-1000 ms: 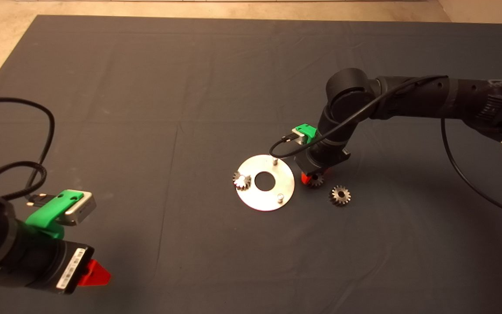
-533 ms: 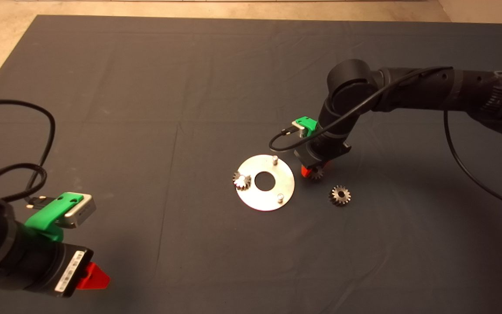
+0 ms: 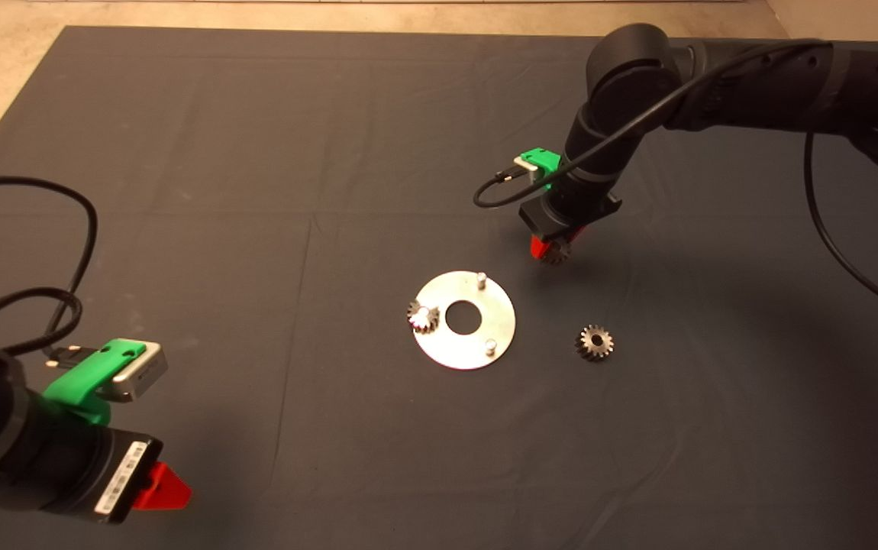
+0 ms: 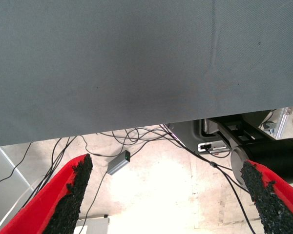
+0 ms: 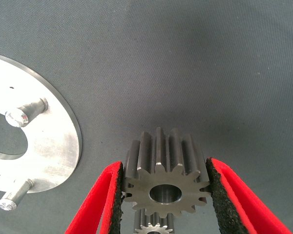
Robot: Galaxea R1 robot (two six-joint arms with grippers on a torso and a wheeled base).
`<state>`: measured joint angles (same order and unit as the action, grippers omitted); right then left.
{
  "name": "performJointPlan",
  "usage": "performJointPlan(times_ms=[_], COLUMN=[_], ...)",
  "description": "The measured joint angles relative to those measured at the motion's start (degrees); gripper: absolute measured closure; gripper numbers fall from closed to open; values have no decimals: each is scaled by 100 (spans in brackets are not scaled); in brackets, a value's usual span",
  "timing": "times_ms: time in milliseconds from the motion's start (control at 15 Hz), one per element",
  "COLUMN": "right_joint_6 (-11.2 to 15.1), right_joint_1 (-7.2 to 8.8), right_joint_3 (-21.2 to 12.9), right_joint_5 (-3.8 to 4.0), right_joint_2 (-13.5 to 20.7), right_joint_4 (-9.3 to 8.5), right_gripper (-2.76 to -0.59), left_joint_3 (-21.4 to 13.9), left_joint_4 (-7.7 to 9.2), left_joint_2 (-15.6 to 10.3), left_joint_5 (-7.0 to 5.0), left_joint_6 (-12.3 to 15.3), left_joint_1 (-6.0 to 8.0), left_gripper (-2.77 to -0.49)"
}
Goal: Install three planetary gears onto the carrier pins
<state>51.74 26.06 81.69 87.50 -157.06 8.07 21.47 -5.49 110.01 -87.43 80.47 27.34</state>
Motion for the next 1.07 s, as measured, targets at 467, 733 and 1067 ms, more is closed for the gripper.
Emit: performJointPlan(times_ms=[467, 733, 1067], right_joint_6=[-373, -392, -395], right_joint_1=[45, 47, 47], right_joint_3=[687, 921, 1049], right_joint_5=[-10, -7, -7], right_joint_2=[-597, -770, -931], right_joint_4=[-185, -247, -515], right_gripper=[-109, -109, -109], left_joint_3=[0, 0, 0], left_joint_4=[83, 98, 100], left_joint_2=[-2, 2, 0], left_joint_5=[0, 0, 0], left_joint_6=[1, 1, 1], left_joint_1=[0, 0, 2], left_gripper=[-217, -217, -217])
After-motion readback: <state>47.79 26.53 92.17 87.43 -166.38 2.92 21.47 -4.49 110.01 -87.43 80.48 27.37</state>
